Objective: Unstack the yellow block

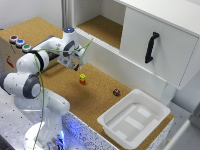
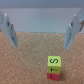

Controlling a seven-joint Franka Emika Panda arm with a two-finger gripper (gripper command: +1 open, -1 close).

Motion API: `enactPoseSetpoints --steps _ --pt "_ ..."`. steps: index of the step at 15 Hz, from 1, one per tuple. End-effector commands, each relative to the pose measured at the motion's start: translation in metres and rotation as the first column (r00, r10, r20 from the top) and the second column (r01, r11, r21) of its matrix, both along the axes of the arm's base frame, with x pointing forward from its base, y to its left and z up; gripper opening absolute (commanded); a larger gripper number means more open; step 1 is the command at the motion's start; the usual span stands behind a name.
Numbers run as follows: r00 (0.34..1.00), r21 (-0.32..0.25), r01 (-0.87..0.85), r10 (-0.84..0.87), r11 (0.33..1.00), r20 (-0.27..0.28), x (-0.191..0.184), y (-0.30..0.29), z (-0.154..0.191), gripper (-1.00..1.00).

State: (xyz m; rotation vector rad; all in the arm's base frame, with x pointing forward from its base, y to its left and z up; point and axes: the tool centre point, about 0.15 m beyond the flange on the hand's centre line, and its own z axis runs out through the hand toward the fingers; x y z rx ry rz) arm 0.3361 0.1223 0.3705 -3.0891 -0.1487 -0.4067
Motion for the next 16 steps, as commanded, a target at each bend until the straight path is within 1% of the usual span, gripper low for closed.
enactPoseSetpoints --steps 1,13,14,15,16 --pt "0.999 -0.02 0.01 -0.011 1.0 -0.035 -0.003 0.01 0.006 1.0" --pt "0.999 -0.02 0.01 -0.011 1.0 -0.035 -0.003 0.01 0.006 1.0" --pt "1.0 0.0 0.0 0.0 1.0 0.0 0.0 0.0 0.0 1.0" --pt "1.0 -0.009 -0.007 0.007 1.0 0.002 0.001 0.014 0.008 1.0" --pt "1.0 -0.002 -0.002 0.002 1.0 -0.003 0.002 0.024 0.013 1.0"
